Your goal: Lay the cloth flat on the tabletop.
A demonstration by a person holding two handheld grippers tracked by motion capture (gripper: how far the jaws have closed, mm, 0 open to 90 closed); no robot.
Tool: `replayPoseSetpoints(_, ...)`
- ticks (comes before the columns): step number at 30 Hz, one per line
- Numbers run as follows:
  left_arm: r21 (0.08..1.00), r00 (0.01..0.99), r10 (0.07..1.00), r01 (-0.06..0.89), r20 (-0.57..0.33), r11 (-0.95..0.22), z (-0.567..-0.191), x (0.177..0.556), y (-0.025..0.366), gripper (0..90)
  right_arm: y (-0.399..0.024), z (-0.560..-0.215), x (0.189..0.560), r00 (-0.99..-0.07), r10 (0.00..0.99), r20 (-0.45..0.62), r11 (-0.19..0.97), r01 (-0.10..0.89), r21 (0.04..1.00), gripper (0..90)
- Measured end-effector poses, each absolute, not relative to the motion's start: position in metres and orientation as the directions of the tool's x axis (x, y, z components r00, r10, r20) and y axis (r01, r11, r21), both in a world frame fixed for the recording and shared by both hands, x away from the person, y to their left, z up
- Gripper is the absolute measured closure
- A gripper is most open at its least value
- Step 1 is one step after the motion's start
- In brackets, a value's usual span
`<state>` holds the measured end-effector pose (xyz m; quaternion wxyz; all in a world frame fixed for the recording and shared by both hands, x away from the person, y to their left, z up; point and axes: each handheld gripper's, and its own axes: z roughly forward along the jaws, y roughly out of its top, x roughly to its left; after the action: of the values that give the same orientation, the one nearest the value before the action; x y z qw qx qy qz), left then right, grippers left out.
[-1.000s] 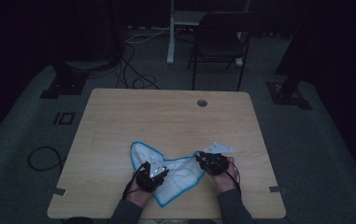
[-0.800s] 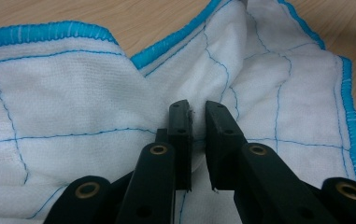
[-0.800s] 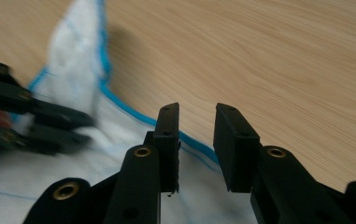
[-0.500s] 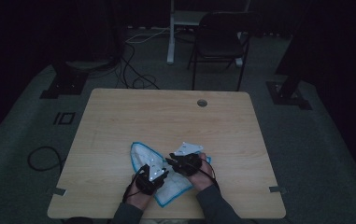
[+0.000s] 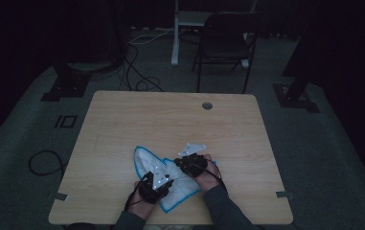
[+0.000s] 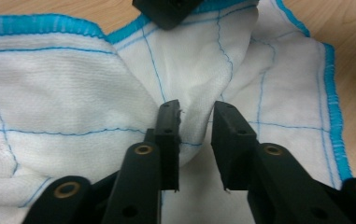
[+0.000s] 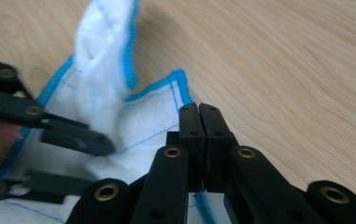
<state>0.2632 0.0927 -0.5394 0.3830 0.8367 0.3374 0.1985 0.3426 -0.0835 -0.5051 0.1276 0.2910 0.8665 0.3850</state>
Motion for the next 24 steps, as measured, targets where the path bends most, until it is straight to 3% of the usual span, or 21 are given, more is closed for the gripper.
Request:
replayPoseSetpoints(12, 0.786, 0.687, 0.725, 0.419, 0.052, -0.454, -0.534, 0.255, 0.095, 65.5, -0.095, -0.509, 0.353, -0.747, 0.665, 0.000, 0.505, 0.448, 0.738, 89.6)
replayPoseSetpoints(24, 0.747, 0.707, 0.708, 0.467, 0.008, -0.474, -0.544, 0.252, 0.094, 68.6, -0.118, -0.504, 0.368, -0.673, 0.740, -0.011, 0.456, 0.489, 0.744, 89.5)
